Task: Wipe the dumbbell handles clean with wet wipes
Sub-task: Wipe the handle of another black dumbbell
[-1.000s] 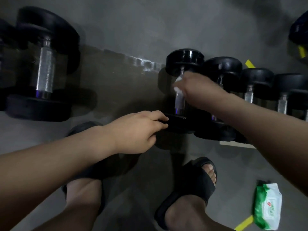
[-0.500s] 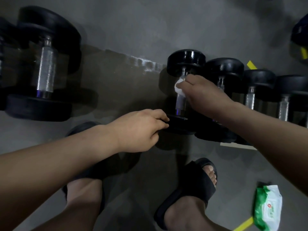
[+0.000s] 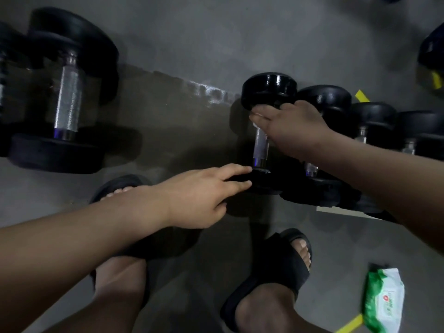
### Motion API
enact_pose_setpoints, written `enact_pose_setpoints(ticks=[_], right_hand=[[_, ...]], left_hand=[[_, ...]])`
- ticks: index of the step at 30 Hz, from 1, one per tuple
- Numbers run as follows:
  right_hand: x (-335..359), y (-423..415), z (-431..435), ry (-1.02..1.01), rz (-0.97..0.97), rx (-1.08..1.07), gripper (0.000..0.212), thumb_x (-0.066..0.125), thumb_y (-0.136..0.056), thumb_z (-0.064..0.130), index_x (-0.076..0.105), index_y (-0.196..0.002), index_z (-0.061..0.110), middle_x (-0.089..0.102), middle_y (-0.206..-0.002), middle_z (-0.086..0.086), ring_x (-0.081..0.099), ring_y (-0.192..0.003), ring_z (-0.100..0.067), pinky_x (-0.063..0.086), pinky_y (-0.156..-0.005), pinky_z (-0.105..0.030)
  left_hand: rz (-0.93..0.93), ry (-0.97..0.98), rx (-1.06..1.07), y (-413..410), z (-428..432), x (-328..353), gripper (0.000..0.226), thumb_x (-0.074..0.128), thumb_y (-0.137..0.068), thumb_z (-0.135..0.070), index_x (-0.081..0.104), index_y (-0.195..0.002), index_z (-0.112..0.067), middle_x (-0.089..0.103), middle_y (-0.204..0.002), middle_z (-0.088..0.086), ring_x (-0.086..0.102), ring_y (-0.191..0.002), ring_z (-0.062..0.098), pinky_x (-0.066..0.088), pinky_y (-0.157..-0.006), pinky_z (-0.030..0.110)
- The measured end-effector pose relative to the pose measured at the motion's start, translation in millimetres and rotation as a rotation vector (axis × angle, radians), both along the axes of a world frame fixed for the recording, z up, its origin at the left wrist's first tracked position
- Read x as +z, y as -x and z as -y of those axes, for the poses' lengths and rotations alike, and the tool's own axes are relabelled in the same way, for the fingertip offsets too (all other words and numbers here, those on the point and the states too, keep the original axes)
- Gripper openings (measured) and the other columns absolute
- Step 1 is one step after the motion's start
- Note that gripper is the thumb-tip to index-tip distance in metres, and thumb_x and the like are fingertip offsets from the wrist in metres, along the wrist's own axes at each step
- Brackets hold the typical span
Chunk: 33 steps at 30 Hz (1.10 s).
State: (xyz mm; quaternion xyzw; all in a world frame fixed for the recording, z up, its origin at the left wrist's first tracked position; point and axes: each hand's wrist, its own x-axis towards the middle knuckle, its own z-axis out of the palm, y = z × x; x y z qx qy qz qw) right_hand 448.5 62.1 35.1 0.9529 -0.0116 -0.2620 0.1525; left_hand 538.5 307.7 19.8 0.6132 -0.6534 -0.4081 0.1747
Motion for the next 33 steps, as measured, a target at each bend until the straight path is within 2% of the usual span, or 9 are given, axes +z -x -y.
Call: enact_pose_setpoints(ticks=[3,6,9,12,17,23,28,30,33], right_hand=[[0,10,0,-0.164,-0.096,-0.058,0.067,0.047,-0.093,0.014,0.028,-0.155,0.027,0.018,-0.165,0.009,0.064,-0.097,-0.028,0.038,-0.061,-0.031],[6,21,-4,-0.327,-0.241,0.055,0.067,0.044,-0.089,0.018,0.031,-0.153,0.033,0.019,-0.161,0.018,0.066,-0.093,-0.026,0.049,-0.059,-0.034],[10,11,3,-0.244,-0.217,0.072,0.068,0.047,-0.092,0.018,0.028,-0.152,0.043,0.023,-0.157,0.020,0.065,-0.094,-0.021,0.047,-0.054,-0.031],[6,-1,4,-0.102,-0.149,0.023,0.067,0.047,-0.096,0.017,0.024,-0.155,0.039,0.020,-0.161,0.011,0.062,-0.107,-0.026,0.037,-0.052,-0.028],[4,27,-6,-0.295,-0.220,0.177,0.062,0.040,-0.094,0.020,0.033,-0.155,0.028,0.026,-0.160,0.009,0.065,-0.108,-0.028,0.057,-0.068,-0.040],[9,13,14,-0.278,-0.087,0.162,0.073,0.055,-0.088,0.004,0.038,-0.153,0.033,0.033,-0.160,0.010,0.061,-0.112,-0.027,0.055,-0.067,-0.035],[8,26,2,-0.528,0.054,0.236,0.031,0.063,-0.089,0.004,0.071,-0.117,0.013,0.067,-0.121,-0.003,0.061,-0.099,-0.029,0.054,-0.082,-0.041],[16,34,-7,-0.602,0.149,0.080,0.023,0.058,-0.091,0.009,0.075,-0.106,0.014,0.072,-0.109,-0.002,0.063,-0.097,-0.025,0.050,-0.088,-0.036],[28,50,-20,-0.699,0.286,-0.437,0.018,0.061,-0.097,0.019,0.075,-0.107,0.022,0.069,-0.104,0.004,0.063,-0.098,-0.014,0.049,-0.088,-0.029]], left_hand=[[0.000,0.014,0.000,0,0,-1,0.067,0.049,-0.093,-0.022,0.031,-0.157,-0.032,0.005,-0.166,-0.017,0.033,-0.146,0.012,0.041,-0.112,0.035],[0.017,0.010,-0.004,1,0,0,0.068,0.049,-0.093,-0.021,0.030,-0.157,-0.032,0.005,-0.166,-0.016,0.036,-0.144,0.014,0.043,-0.109,0.037],[0.026,0.007,-0.006,0,0,-2,0.068,0.049,-0.094,-0.022,0.028,-0.158,-0.033,0.002,-0.166,-0.017,0.035,-0.144,0.014,0.043,-0.109,0.037],[0.028,0.019,-0.010,1,-1,-5,0.069,0.049,-0.093,-0.023,0.027,-0.157,-0.033,0.002,-0.166,-0.017,0.035,-0.145,0.015,0.043,-0.109,0.038],[0.043,0.011,-0.018,2,-2,-3,0.071,0.049,-0.093,-0.022,0.024,-0.158,-0.034,-0.001,-0.167,-0.016,0.030,-0.147,0.015,0.041,-0.111,0.038],[0.075,-0.004,-0.016,1,0,-1,0.070,0.049,-0.094,-0.023,0.025,-0.158,-0.036,0.002,-0.166,-0.017,0.031,-0.147,0.016,0.039,-0.113,0.038],[0.100,-0.002,0.007,4,-1,0,0.068,0.048,-0.092,-0.021,0.031,-0.156,-0.035,0.008,-0.167,-0.017,0.032,-0.147,0.013,0.038,-0.114,0.035],[0.084,0.009,0.040,5,2,4,0.061,0.050,-0.092,-0.021,0.043,-0.151,-0.033,0.020,-0.165,-0.015,0.035,-0.144,0.011,0.037,-0.114,0.031],[0.055,0.020,0.196,3,14,17,0.040,0.057,-0.091,-0.017,0.068,-0.129,-0.021,0.058,-0.140,-0.003,0.055,-0.126,0.014,0.040,-0.105,0.022]])
